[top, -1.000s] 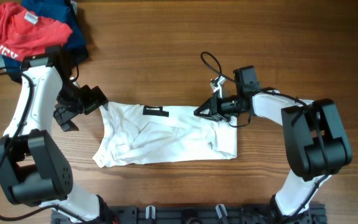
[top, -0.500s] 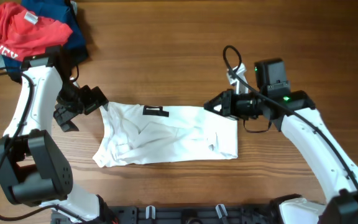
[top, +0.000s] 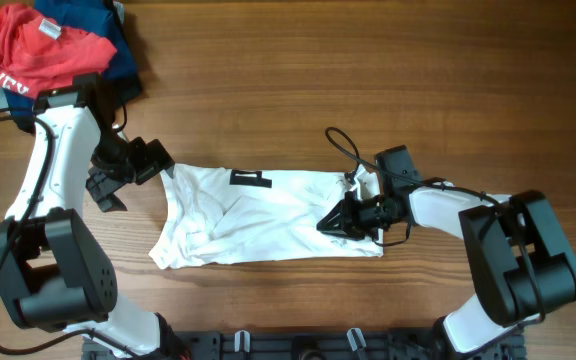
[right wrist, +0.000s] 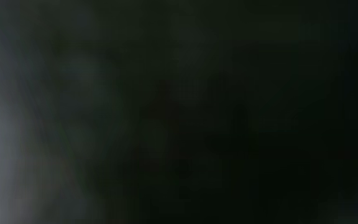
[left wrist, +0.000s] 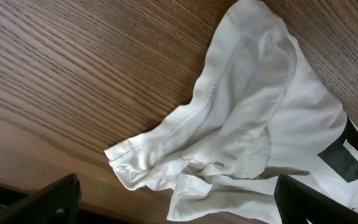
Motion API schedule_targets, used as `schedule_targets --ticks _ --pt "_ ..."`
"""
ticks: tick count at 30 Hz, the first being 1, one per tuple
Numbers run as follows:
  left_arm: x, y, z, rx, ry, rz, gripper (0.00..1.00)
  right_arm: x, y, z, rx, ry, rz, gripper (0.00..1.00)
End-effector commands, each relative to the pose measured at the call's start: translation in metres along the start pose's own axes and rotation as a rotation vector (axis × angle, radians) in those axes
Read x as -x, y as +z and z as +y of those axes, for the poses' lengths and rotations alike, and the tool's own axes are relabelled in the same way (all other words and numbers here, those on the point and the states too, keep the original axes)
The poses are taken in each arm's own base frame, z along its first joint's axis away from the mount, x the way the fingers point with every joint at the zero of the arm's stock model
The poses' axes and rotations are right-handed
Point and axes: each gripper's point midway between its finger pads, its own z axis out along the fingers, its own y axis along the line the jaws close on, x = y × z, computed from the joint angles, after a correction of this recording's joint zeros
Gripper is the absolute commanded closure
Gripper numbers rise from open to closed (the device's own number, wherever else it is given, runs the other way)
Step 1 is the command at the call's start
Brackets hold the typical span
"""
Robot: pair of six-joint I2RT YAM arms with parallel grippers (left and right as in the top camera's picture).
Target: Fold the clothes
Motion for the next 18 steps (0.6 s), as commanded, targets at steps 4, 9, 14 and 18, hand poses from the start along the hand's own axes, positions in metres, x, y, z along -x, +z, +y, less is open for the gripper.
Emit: schedule_targets --ticks 4,9,14,18 --pt "-0.003 -0.002 -0.002 -0.014 0.011 -0.003 0.00 0.007 -0.009 -0.005 -0.086 0.042 -0.082 0.92" --pt "-0.003 -0.002 -0.003 -0.014 0.011 -0.004 0.00 0.024 -0.065 0.075 0.006 -0.204 -0.280 0.69" --pt "-0.004 -0.002 -0.002 -0.013 0.011 -0.003 0.00 0.030 -0.087 0.086 0.029 -0.237 -0.351 0.62" --pt "-0.003 -0.002 -0.002 -0.014 0.011 -0.003 0.00 0.036 -0.070 0.064 -0.003 -0.192 -0.300 0.63"
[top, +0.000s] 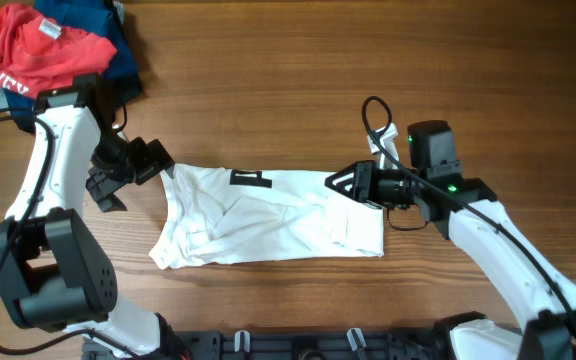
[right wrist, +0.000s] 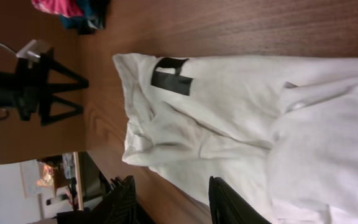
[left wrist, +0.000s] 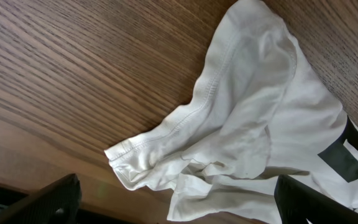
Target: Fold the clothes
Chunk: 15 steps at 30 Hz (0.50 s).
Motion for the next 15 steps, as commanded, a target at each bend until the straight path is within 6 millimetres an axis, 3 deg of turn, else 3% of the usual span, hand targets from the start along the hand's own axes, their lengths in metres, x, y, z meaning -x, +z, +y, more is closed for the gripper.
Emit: schedule_targets --ticks 1,6,9,12,15 --pt "-0.003 -0.002 -0.003 -0.014 0.011 -0.003 0.00 -0.004 0.020 -0.030 -0.050 0.048 0.054 0.63" --pt "-0.004 -0.002 -0.002 -0.013 0.011 -0.003 0.00 -0.008 0.054 -0.067 -0.060 0.121 0.125 0.62" --pt "-0.004 -0.002 -0.003 -0.014 0.011 -0.003 0.00 0.005 0.067 -0.086 -0.074 0.099 0.083 0.60" --pt "-0.003 -0.002 -0.003 -0.014 0.011 -0.003 0.00 0.023 0.068 -0.079 -0.019 0.062 0.038 0.62" --pt "-0.003 -0.002 -0.003 -0.014 0.012 -0.004 0.00 0.046 0.058 -0.050 0.054 -0.003 0.004 0.64"
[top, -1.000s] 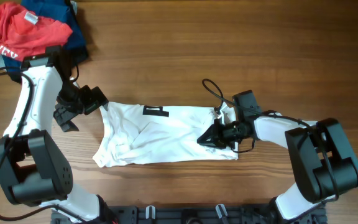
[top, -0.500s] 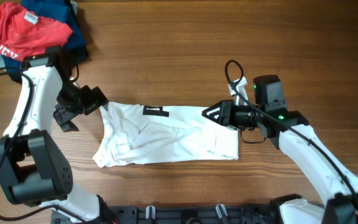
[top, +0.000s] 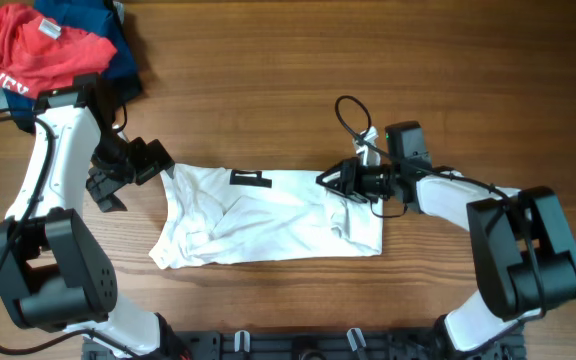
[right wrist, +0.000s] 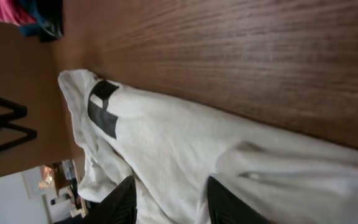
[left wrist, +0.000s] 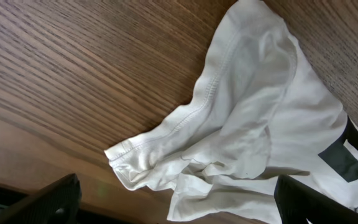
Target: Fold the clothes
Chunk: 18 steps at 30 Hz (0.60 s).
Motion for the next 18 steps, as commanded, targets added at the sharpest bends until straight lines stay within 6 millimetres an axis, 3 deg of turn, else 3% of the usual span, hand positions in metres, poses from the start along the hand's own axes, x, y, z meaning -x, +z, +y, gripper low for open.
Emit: schedule_targets --ticks 1,5,8,12,14,18 --pt "-0.003 -0.003 -0.003 -0.014 0.012 -0.004 0.00 0.029 -0.013 0.030 0.063 -0.075 -0.048 0.64" --pt "-0.001 -0.003 -0.003 -0.018 0.013 -0.011 0.00 0.042 -0.043 0.077 0.085 -0.123 -0.083 0.55" --pt "0.000 -0.003 -0.004 -0.021 0.013 -0.018 0.00 0.031 -0.066 0.100 0.083 -0.126 -0.083 0.43" --pt "0.000 -0.003 -0.004 -0.021 0.013 -0.018 0.00 -0.003 -0.070 0.080 -0.006 -0.099 0.016 0.42" --pt "0.000 -0.003 -0.004 -0.021 0.013 -0.018 0.00 -0.031 -0.060 0.058 -0.044 -0.046 0.102 0.42" --pt "0.000 -0.003 -0.004 -0.022 0.013 -0.017 0.00 -0.064 -0.041 0.029 -0.072 0.026 0.179 0.43"
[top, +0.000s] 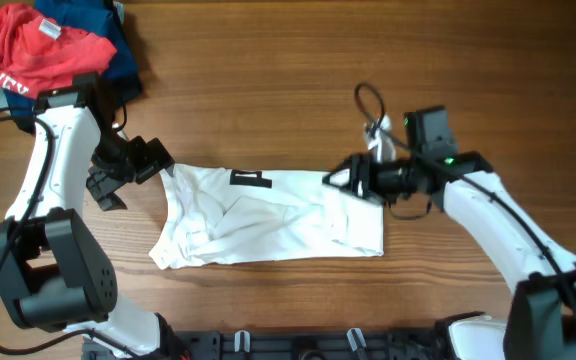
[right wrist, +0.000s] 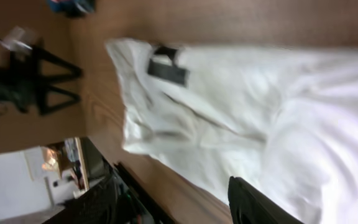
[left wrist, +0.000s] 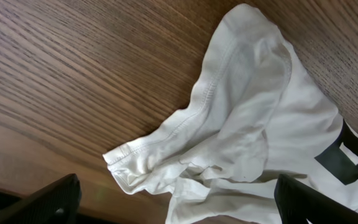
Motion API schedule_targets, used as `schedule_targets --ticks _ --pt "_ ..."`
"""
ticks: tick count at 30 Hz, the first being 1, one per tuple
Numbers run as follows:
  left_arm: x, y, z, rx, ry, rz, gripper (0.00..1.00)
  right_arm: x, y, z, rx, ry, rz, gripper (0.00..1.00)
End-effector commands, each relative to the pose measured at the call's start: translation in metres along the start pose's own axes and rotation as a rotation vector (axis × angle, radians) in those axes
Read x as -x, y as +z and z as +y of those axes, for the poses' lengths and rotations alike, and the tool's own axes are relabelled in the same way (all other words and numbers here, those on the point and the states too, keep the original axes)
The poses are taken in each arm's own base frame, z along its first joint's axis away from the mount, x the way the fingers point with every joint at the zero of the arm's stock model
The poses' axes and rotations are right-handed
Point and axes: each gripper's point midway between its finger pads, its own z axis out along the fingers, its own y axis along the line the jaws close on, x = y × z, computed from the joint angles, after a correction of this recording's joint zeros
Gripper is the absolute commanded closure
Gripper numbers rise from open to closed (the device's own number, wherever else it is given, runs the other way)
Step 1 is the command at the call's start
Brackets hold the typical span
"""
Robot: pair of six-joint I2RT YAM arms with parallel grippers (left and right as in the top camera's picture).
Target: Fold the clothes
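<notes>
A white garment point(top: 268, 215) with a black label point(top: 251, 178) lies crumpled across the middle of the wooden table point(top: 268, 80). Its left end is bunched; its right end lies flatter. My left gripper point(top: 156, 160) hangs open just off the garment's upper left corner, and its wrist view shows the rumpled hem point(left wrist: 166, 149) between wide-apart fingers point(left wrist: 51, 199). My right gripper point(top: 340, 180) is open over the garment's upper right edge. The right wrist view looks down the whole white cloth point(right wrist: 241, 118) with nothing between the fingers point(right wrist: 260, 202).
A pile of red and blue clothes point(top: 38, 45) sits at the table's far left corner, behind my left arm. A black rail point(top: 288, 345) runs along the near edge. Bare wood lies right of the garment and across the far side.
My right gripper was low and close against the garment's upper right edge; now it sits back and higher, its view taking in the whole garment. The left gripper has barely shifted.
At first my right gripper was down on the garment's right part, its view dark. Then it was open above the upper right edge, then low at that edge, and now raised again. My left gripper stayed open by the upper left corner throughout.
</notes>
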Motion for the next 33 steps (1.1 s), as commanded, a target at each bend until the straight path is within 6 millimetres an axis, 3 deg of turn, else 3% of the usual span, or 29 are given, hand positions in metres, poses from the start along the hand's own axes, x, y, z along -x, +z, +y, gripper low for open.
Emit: schedule_targets --ticks 1,7,11,14,17,18,19,20,24,27,30,33 --pt "-0.003 -0.003 -0.003 -0.018 0.012 -0.003 0.00 -0.037 0.028 -0.035 -0.037 0.058 0.102 0.43" --pt "-0.006 -0.003 -0.007 -0.041 0.012 0.009 0.00 -0.079 0.048 -0.064 -0.087 0.157 0.199 0.46" --pt "-0.005 -0.003 -0.007 -0.041 0.012 0.009 0.00 -0.076 0.044 -0.070 -0.164 0.137 0.166 0.54" --pt "-0.005 -0.003 -0.007 -0.041 0.016 0.008 0.00 -0.062 0.027 -0.058 -0.219 0.100 0.107 0.54" --pt "-0.005 -0.003 -0.007 -0.041 0.016 0.007 0.00 -0.045 -0.004 -0.044 -0.333 0.065 0.020 0.49" --pt "-0.004 -0.003 -0.008 -0.043 0.019 0.005 0.00 -0.039 -0.018 -0.038 -0.373 0.050 -0.016 0.43" --pt "-0.003 -0.003 -0.008 -0.044 0.032 0.001 0.00 -0.033 -0.034 -0.030 -0.422 0.033 -0.060 0.30" --pt "-0.003 -0.003 -0.009 -0.046 0.044 -0.003 0.00 -0.029 -0.047 -0.024 -0.454 0.019 -0.095 0.03" --pt "-0.001 -0.003 -0.009 -0.050 0.045 -0.012 0.00 -0.017 -0.087 -0.010 -0.528 -0.006 -0.213 0.01" --pt "0.005 -0.002 -0.012 -0.058 0.087 -0.032 0.00 -0.013 -0.106 -0.028 -0.598 0.052 -0.258 0.01" --pt "0.007 0.007 -0.013 -0.070 0.108 -0.038 0.00 -0.012 -0.115 -0.046 -0.628 0.130 -0.254 0.00" --pt "0.009 0.018 -0.015 -0.087 0.146 -0.046 0.00 -0.014 -0.111 -0.046 -0.606 0.126 -0.223 0.01"
